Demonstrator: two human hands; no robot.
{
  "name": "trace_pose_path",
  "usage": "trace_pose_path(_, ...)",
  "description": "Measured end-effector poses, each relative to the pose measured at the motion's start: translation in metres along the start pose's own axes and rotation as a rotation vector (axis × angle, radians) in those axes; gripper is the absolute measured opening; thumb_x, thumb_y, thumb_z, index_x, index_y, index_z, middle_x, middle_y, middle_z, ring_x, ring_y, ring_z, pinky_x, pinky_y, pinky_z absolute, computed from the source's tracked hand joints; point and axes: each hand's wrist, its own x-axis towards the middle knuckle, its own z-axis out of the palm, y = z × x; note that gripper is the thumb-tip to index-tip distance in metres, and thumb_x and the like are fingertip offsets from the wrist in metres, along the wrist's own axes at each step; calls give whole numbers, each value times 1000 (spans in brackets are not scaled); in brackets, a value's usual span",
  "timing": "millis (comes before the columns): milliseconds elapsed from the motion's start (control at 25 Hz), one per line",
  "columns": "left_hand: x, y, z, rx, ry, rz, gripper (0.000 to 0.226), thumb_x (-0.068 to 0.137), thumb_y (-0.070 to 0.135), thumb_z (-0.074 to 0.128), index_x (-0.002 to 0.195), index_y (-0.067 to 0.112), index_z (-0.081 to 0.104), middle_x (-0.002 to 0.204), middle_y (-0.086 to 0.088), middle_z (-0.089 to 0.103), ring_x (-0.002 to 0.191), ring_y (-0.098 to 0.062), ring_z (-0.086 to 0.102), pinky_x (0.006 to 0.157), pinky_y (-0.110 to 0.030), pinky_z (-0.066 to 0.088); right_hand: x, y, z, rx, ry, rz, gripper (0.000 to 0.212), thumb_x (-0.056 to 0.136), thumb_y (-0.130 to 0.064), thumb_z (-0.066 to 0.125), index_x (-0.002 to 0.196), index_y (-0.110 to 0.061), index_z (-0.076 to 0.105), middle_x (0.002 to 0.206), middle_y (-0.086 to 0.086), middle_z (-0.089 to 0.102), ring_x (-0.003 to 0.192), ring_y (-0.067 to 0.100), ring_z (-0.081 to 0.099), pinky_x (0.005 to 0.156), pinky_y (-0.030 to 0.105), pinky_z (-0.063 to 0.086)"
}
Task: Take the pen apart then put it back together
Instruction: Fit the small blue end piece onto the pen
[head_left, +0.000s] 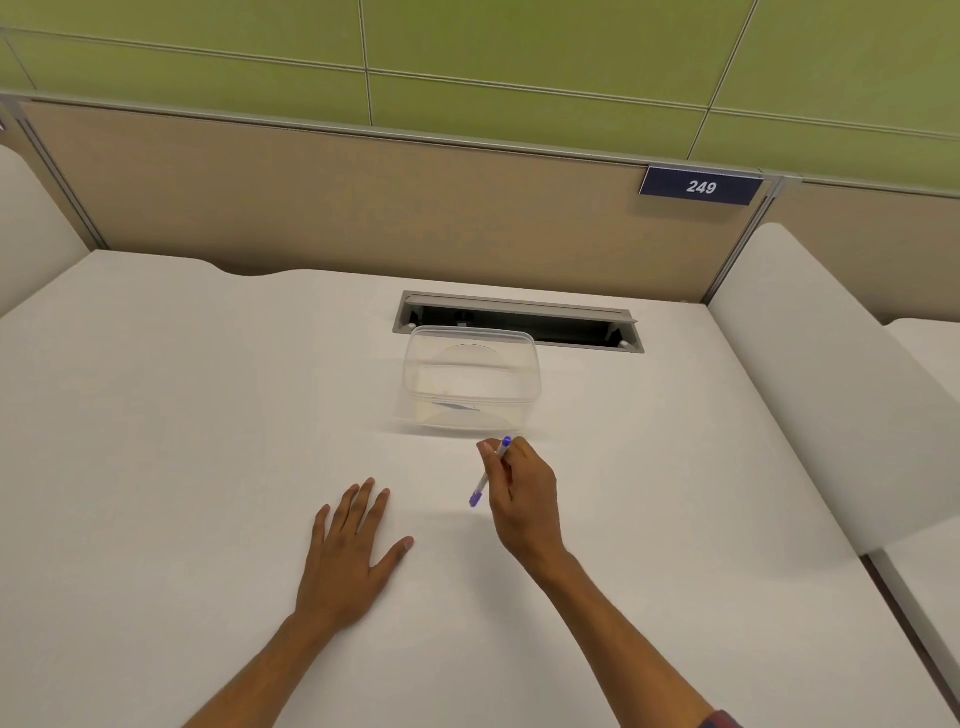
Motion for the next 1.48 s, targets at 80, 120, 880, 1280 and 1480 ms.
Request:
trace_pose_path(80, 1, 0, 1, -5, 3, 2, 78, 90, 74, 15, 149, 26, 33, 159, 3, 26, 147, -13, 17, 116, -34, 0, -7, 5, 1, -63, 50, -18, 21, 98, -25, 57, 80, -22, 68, 75, -4, 66, 64, 10, 57, 58, 24, 43)
trace_pose_path(120, 1, 0, 1, -8, 4, 3, 78, 90, 74, 15, 149, 26, 33, 159, 3, 26, 147, -13, 17, 116, -35, 0, -11, 9, 4, -97, 66, -30, 14, 96, -25, 61, 90, -20, 73, 79, -3, 69, 66, 10, 60, 59, 23, 45)
trace_pose_path(880, 1, 0, 3, -16, 0, 7, 78, 90, 73, 16, 148, 23, 36, 158, 0, 30, 145, -17, 24, 116, -38, 5, -42, 7, 36, -680, -380, 329, 30, 92, -44, 45, 77, -18, 46, 76, 0, 56, 67, 22, 49, 61, 31, 33)
trace_pose_path(1280, 1, 0, 1, -4, 7, 9, 77, 91, 72, 16, 148, 23, 36, 158, -1, 30, 145, -13, 18, 115, -36, 2, -26, 8, 45, -650, -381, 373, 33, 92, -38, 50, 67, -19, 39, 60, -8, 34, 67, 20, 48, 49, 28, 26)
trace_pose_path(1480, 1, 0, 1, 3, 6, 8, 78, 91, 72, 16, 148, 23, 36, 158, -1, 30, 145, -15, 21, 115, -38, 6, -24, 6, 44, -634, -368, 390, 38, 91, -40, 50, 62, -19, 36, 60, -5, 38, 65, 21, 47, 49, 28, 26)
